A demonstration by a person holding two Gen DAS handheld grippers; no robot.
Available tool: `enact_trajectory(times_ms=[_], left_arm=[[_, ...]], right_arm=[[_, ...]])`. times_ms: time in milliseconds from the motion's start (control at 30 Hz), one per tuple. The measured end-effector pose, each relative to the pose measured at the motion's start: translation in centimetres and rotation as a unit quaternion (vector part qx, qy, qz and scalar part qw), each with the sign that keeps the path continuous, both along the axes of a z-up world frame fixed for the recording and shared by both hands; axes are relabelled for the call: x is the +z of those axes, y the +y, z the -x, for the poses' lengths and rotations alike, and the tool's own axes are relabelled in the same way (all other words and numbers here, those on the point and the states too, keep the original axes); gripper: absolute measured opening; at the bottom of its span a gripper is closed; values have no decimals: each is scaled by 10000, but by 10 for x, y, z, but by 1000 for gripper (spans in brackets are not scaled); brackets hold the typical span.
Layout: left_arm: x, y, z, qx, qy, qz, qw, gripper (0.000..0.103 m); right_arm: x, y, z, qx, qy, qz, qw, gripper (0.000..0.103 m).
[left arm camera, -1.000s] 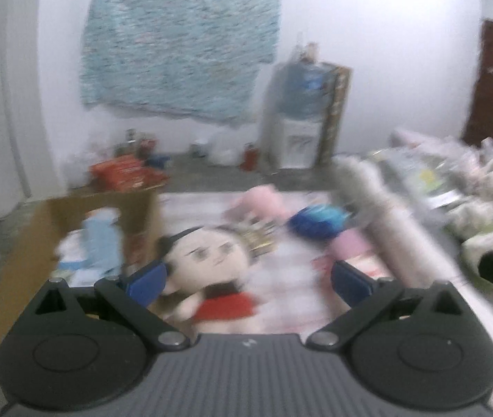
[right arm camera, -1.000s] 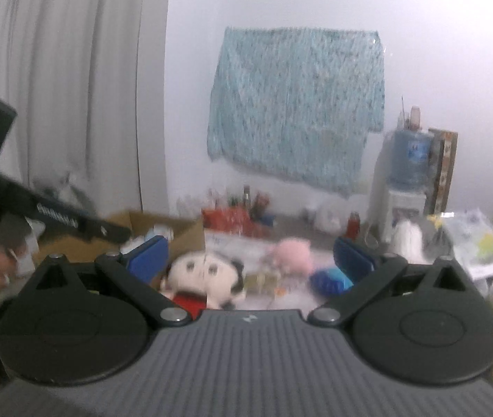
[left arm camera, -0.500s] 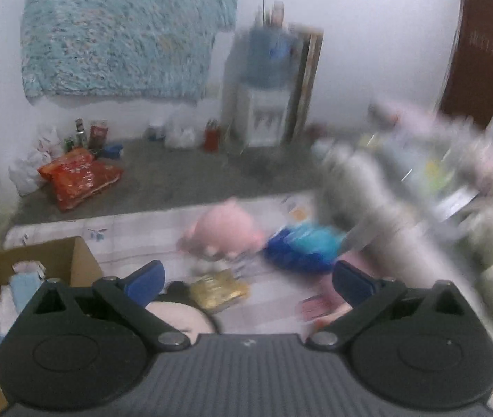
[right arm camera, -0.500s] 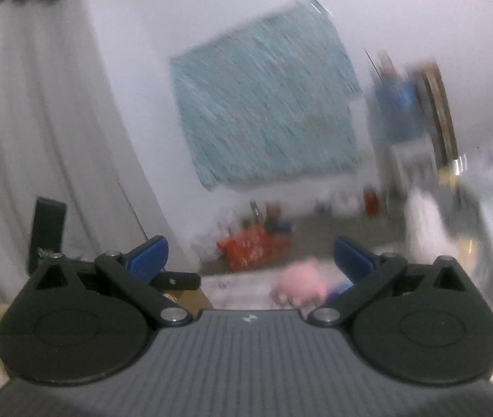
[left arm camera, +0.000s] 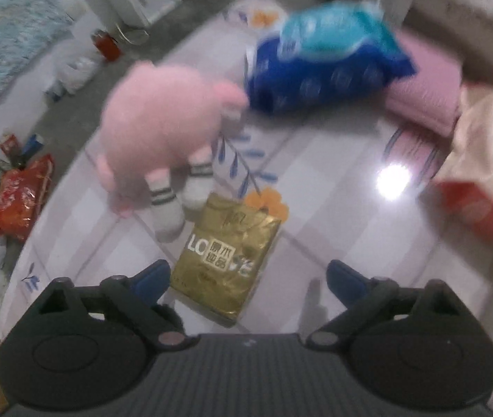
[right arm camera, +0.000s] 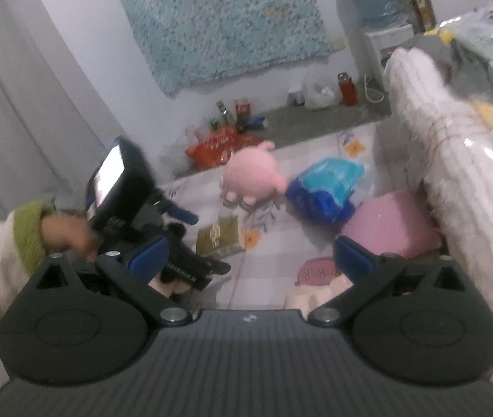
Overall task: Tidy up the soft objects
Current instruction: 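Move the left gripper to the gold tissue packet on the bed, then grasp the gold tissue packet with the left gripper, then lift the gold packet with left gripper while right grasps the pink pig plush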
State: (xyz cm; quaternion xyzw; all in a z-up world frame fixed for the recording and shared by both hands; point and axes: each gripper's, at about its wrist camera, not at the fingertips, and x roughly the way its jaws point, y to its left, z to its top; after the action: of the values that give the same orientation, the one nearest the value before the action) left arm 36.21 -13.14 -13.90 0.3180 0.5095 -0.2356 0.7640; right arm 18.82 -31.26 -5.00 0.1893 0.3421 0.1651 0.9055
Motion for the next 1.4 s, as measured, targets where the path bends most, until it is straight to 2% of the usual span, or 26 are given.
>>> enact_trajectory(times_ms=[67, 133, 233, 333, 400, 467, 533, 567, 600, 700, 833, 933, 1000, 1100, 1167, 1300, 1333, 1400], left_arm=[[-14, 2, -10, -74, 209, -171, 9996, 90], [-19, 5, -19, -8, 373, -175, 9992, 90], [-17, 7, -26, -54, 467, 6, 9989, 92], [-28, 3, -31, -131, 494, -333, 9981, 93], [-28, 2, -36, -134, 532, -298, 9980, 98], [-29, 1, -39, -137, 529, -379, 9978, 100], [-31, 1, -40, -183, 506, -438, 9976, 94], [-30, -2, -43, -159, 562, -412, 9974, 81], [-30, 0, -45, -90, 631, -355, 9973, 66], [-22, 4, -48, 45, 813, 20, 9967, 66], [-19, 6, -40, 152, 483, 58, 9987, 65], [-6, 11, -30, 290, 256, 429, 9983, 65], [13, 18, -20, 429, -9, 826, 9957, 65], [50, 36, -10, 908, -329, 1584, 9826, 65], [75, 55, -2, 1338, -545, 2058, 9679, 65], [123, 100, 25, 2193, -988, 2947, 9248, 65], [135, 113, 36, 2400, -1207, 3099, 9120, 65], [156, 130, 55, 2581, -1685, 3206, 8957, 65]], right_arm=[[-6, 1, -3, 61, 46, 16, 10000, 102], [-12, 3, -5, 89, 73, 53, 9999, 102], [-16, 5, -5, 135, 31, 99, 9999, 102], [-16, 7, -2, 183, -54, 141, 9997, 102], [-17, 8, -1, 227, -74, 104, 9997, 102], [-20, 8, -1, 263, -83, 57, 9996, 102], [-23, 9, -2, 249, -62, 46, 9997, 102], [-25, 9, -2, 227, -42, 60, 9997, 102], [-26, 9, -2, 193, -22, 83, 9998, 102], [-27, 6, -2, 116, 2, 76, 9999, 102], [-24, 7, 0, 65, -56, 96, 9999, 102], [-17, 11, 4, 17, -172, 269, 9995, 102], [-12, 13, 6, -5, -286, 298, 9991, 102], [-5, 20, 0, -27, -422, 297, 9987, 102], [0, 26, -12, -41, -565, 327, 9979, 102], [9, 47, -57, -45, -725, 219, 9971, 102], [10, 55, -70, -76, -707, 220, 9972, 102], [6, 64, -105, -22, -665, 228, 9975, 102]])
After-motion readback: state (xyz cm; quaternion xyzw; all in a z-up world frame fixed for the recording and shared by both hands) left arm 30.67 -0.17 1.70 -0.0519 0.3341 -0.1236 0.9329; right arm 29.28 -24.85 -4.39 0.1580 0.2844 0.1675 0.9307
